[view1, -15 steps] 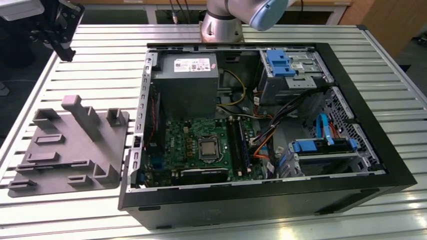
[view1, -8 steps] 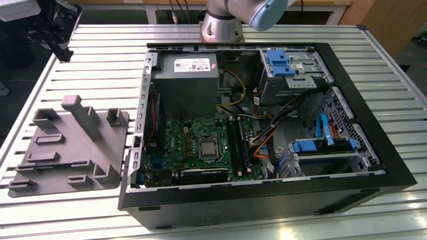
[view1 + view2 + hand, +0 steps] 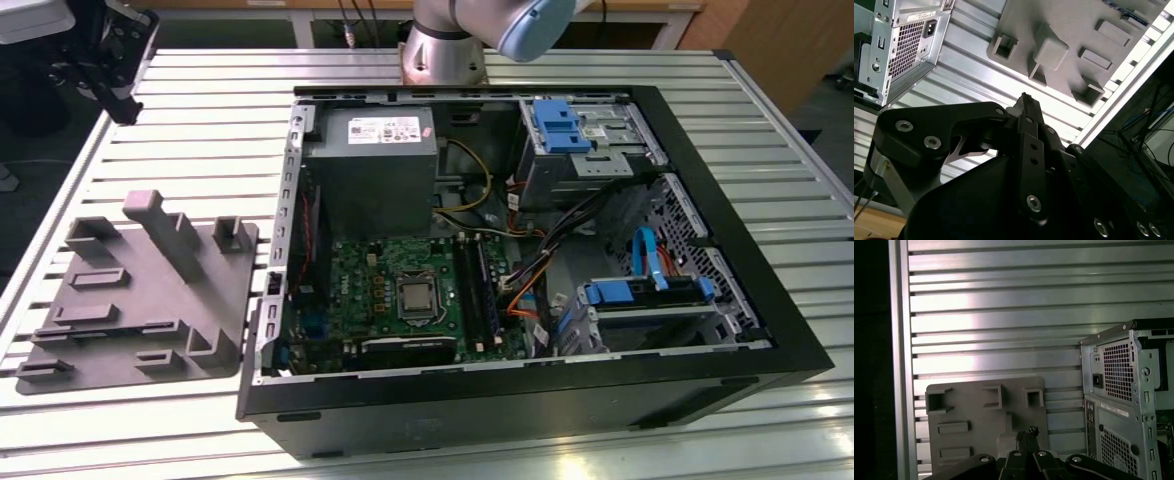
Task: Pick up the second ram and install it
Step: 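Reach for the second ram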
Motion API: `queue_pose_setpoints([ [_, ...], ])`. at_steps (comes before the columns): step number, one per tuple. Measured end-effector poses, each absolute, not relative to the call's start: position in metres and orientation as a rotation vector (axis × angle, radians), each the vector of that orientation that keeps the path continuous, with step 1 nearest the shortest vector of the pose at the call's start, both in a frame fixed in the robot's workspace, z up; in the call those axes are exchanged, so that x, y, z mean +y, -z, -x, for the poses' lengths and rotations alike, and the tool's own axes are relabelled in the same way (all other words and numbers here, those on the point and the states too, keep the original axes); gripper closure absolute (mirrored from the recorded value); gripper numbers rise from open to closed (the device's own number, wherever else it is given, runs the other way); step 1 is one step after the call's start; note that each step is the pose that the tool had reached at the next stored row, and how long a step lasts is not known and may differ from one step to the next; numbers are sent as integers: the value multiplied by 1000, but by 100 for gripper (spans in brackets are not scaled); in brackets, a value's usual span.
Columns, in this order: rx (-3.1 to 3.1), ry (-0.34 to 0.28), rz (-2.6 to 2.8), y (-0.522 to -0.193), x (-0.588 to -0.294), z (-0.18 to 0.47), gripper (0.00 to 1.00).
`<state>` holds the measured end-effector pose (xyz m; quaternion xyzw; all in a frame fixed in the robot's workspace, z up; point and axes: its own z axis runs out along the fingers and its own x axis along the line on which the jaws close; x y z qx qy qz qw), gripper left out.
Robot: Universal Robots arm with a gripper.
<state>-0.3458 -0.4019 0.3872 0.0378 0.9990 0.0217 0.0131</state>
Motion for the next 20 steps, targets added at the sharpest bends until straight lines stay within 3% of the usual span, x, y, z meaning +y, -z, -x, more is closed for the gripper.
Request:
queue_pose_setpoints([
  [20,3113,-68,-118,-386,-402,353,89],
])
